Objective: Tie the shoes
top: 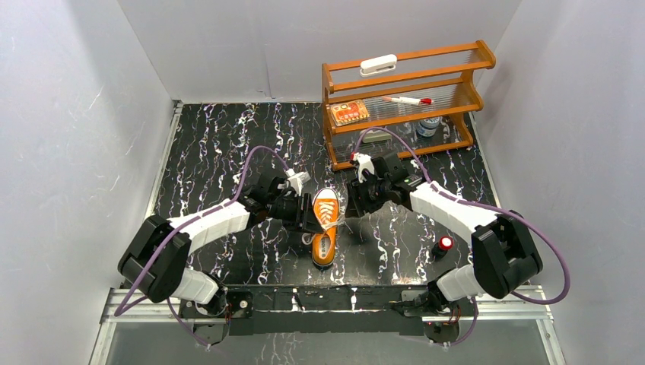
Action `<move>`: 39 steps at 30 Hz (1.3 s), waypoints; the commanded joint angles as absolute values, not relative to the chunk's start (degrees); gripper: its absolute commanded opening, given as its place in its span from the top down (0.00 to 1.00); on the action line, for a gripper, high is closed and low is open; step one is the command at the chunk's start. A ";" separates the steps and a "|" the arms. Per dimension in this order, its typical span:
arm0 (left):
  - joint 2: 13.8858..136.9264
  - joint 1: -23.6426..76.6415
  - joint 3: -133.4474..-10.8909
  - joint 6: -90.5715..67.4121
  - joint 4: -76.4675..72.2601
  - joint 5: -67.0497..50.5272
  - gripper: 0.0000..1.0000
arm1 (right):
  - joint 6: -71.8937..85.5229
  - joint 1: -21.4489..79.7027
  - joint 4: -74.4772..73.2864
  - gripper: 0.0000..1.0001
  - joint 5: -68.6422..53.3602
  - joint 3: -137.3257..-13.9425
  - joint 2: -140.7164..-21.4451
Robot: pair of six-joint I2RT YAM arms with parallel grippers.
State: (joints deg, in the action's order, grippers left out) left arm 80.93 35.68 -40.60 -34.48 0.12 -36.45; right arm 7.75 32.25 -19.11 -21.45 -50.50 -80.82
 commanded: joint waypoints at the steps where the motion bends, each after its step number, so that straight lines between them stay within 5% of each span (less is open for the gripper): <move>1: 79.69 35.56 -41.18 -33.76 -0.35 -39.95 0.63 | 8.49 31.91 -16.46 0.44 -22.74 -52.12 -78.72; 5: 79.51 35.60 -41.13 -33.29 2.22 -39.90 0.80 | 8.99 31.95 -16.35 0.45 -23.08 -51.99 -79.26; 12: 79.75 35.60 -41.71 -31.32 4.86 -39.01 0.87 | 10.16 31.96 -14.68 0.45 -24.03 -51.66 -80.15; 15: 80.06 35.60 -42.46 -30.33 6.41 -37.57 1.00 | 10.26 31.91 -14.35 0.45 -25.34 -52.28 -81.36; 39: 61.35 35.51 -30.03 -41.91 19.18 -39.77 1.00 | 12.86 31.81 -8.00 0.36 -40.37 -54.60 -89.47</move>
